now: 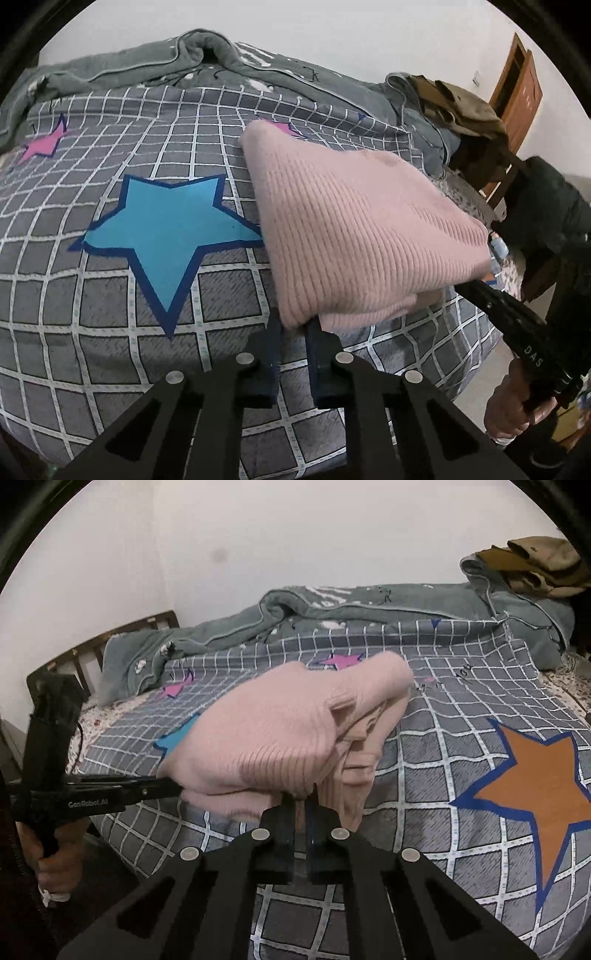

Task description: Fold small clothes

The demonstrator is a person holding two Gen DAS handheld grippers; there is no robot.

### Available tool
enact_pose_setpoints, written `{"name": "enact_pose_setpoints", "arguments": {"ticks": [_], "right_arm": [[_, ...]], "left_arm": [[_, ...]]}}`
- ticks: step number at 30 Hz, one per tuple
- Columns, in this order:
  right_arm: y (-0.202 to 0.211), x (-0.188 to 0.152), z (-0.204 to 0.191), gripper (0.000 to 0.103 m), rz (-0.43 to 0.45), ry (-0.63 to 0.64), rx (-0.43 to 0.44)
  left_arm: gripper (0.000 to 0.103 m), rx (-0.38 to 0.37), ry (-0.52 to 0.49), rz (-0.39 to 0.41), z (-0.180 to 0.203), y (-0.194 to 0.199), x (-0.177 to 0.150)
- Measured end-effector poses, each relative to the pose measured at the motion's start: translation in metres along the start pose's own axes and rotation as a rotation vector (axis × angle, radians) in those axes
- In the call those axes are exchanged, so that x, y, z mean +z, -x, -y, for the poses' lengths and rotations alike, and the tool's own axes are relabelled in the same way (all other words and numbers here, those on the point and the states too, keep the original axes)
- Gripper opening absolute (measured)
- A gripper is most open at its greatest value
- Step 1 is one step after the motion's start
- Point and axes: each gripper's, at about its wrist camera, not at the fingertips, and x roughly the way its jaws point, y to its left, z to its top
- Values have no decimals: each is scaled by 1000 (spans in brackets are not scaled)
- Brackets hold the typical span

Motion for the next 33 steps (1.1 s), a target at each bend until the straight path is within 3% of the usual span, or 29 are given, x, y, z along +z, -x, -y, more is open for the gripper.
{"name": "enact_pose_setpoints", "arguments": {"ticks": [5, 8, 11, 12, 15, 16, 21, 23, 24, 29, 33], "right_arm": [[3, -7, 24, 3, -25, -68, 8], [0, -13, 19, 3, -58, -34, -10], [1, -13, 11, 4, -107, -9, 49], [3, -12, 9, 11, -115, -5, 67], [13, -8, 4, 46, -52, 31, 60], [16, -6, 2, 47, -25, 39, 57], [7, 9, 0, 45, 6, -11, 24], [-4, 10, 0, 12, -9, -42, 0], [-8, 9, 2, 8, -28, -51, -1], [-14, -11, 9, 6, -77, -41, -19], [-10, -16, 16, 10, -113, -50, -13]], "left_arm": [[12, 5, -17, -8, 5, -2, -1], [14, 35, -58, -12, 11, -2, -2], [16, 23, -59, -22, 9, 1, -2], [17, 14, -59, -26, 9, 2, -2], [21, 8, -68, -34, 9, 2, -1], [23, 13, -71, -39, 10, 0, 1], [24, 26, -81, -45, 16, -5, 7], [20, 29, -79, -32, 17, -4, 7], [17, 35, -79, -28, 17, -4, 7], [15, 6, -60, -39, 7, -2, 2], [21, 9, -56, -53, 8, 3, 4]]}}
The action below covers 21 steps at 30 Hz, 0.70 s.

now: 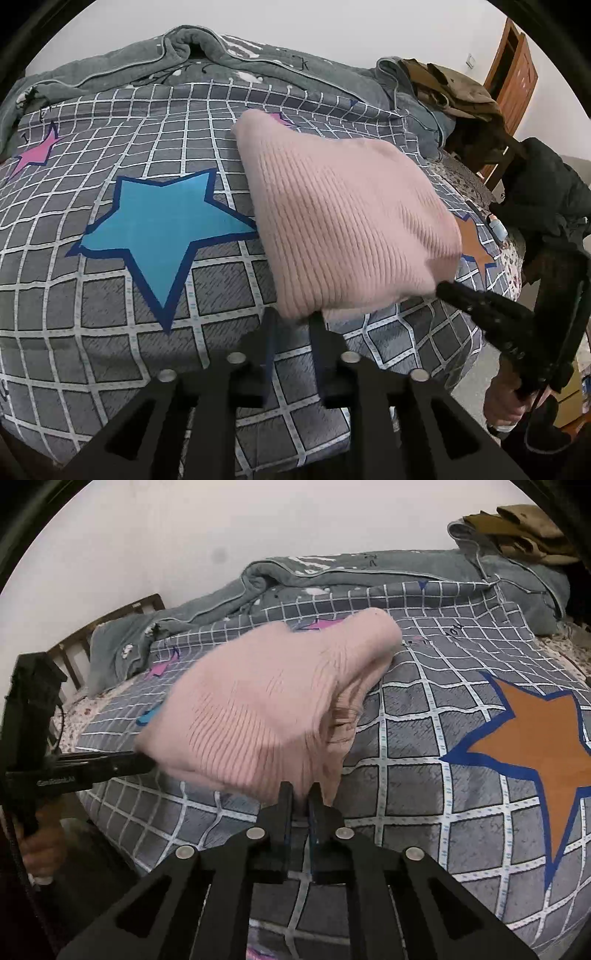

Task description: Fold small clothes

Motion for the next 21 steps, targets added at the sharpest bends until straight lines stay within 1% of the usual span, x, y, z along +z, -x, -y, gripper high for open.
{"name": "enact_pose_setpoints", "arguments": {"ticks": [2, 3, 4, 5, 6, 7, 9, 12, 14, 17, 18, 19, 21], "right_arm": [[11, 6, 1, 14, 22, -5, 19], [16, 11, 1, 22, 34, -3, 23], [20, 16, 1, 35, 50, -1, 22], [24, 23, 2, 43, 70, -3, 17], [26, 30, 3, 53, 85, -7, 15], [26, 38, 4, 57, 93, -17, 13], [18, 54, 8, 57, 92, -53, 10], [-3, 73, 15, 58, 67, -108, -15], [-21, 82, 21, 58, 32, -143, -38], [-51, 89, 28, 58, -35, -158, -74], [-56, 88, 30, 59, -50, -161, -70], [-62, 89, 34, 63, -65, -171, -58], [-70, 93, 41, 67, -82, -201, -41]], "left_arm": [[31, -11, 0, 10, -1, 8, 2], [34, -17, -2, 22, -2, 13, 3], [40, -24, -2, 38, -3, 18, 4], [44, -35, 0, 56, -4, 25, 5], [45, -40, 2, 64, -5, 29, 7], [47, -42, 4, 72, -6, 32, 11], [49, -31, 3, 81, -6, 35, 22], [50, -3, 4, 76, -4, 25, 47], [50, 4, 16, 61, -3, 13, 63], [50, 11, 23, 39, -4, -9, 86], [50, 8, 32, 32, -6, -15, 93], [50, -5, 46, 23, -9, -22, 99], [50, -29, 82, -4, -17, -37, 111]]}}
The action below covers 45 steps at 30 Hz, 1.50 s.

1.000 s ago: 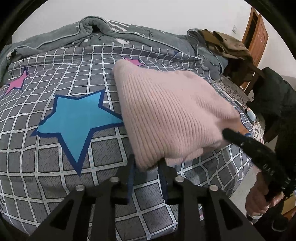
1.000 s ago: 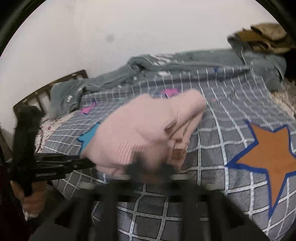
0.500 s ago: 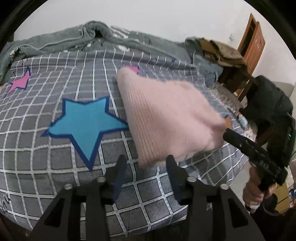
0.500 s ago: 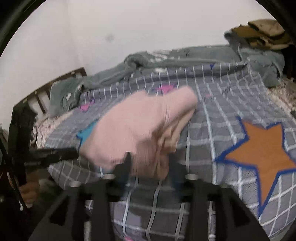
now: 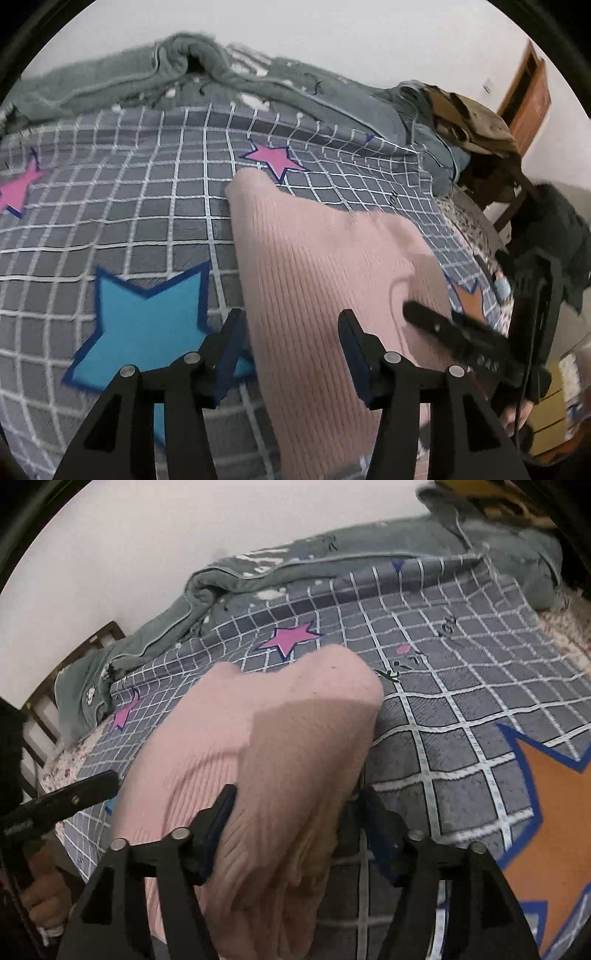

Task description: Fold small clothes

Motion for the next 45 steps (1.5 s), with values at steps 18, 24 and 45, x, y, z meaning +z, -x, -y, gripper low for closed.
{"name": "enact_pose_setpoints", "arguments": {"ticks": [18, 24, 45], "right_arm": [[-49, 35, 12, 57, -93, -32, 95], [-29, 41, -7, 30, -4, 33, 106], [-59, 61, -20, 44, -105, 76, 71]], "left_arm": [[43, -38, 57, -66, -16, -61, 31], [27, -13, -5, 13, -8, -41, 40], [36, -48, 127, 0, -82, -30, 44]]}}
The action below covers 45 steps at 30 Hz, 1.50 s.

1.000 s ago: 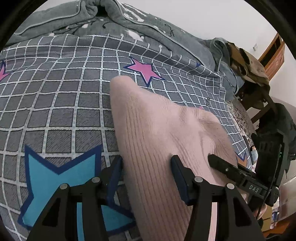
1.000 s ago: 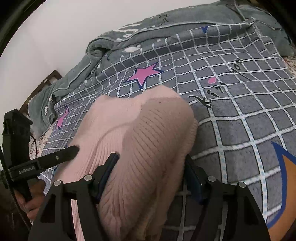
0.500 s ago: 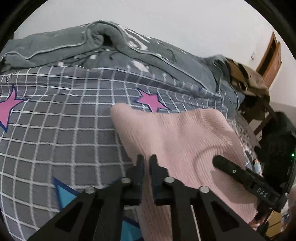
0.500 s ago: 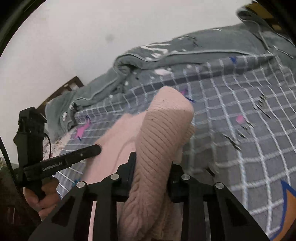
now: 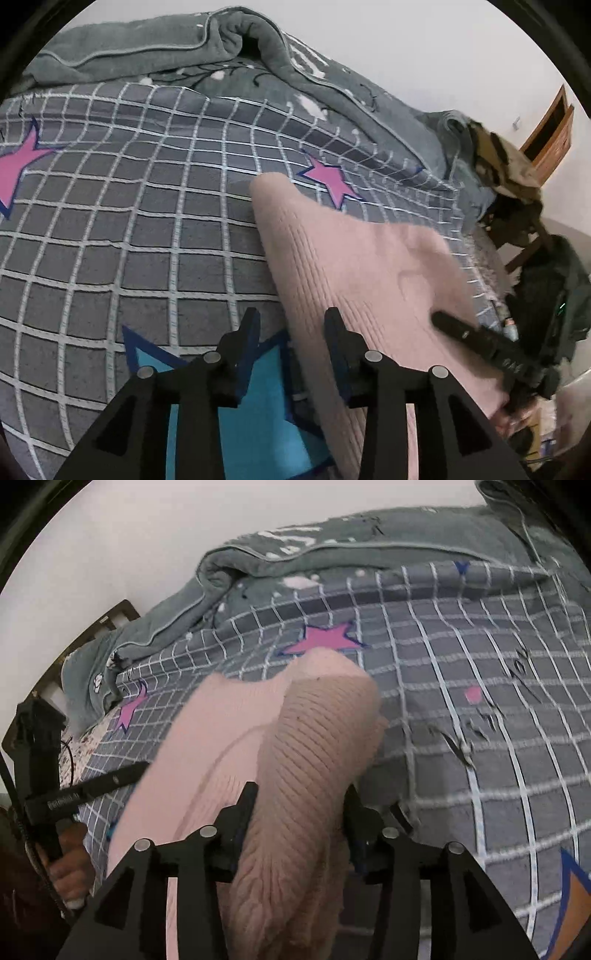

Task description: Fold small clothes

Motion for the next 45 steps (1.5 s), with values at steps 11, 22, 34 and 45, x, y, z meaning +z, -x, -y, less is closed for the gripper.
{"name": "enact_pose_setpoints", "arguments": {"ticks": [11, 22, 34, 45], "right_arm": [[53, -23, -6, 31, 139, 55, -59], [95, -36, -16, 33, 105, 59, -212], [181, -56, -53, 59, 134, 78, -322], [236, -80, -68, 97, 206, 69, -378]], "left_arm": [[38, 78, -133, 9, 58, 1, -12], [43, 189, -131, 6, 90, 43, -38], [77, 319, -172, 127, 148, 131, -67], [84, 378, -188, 192, 176, 183, -95]]}}
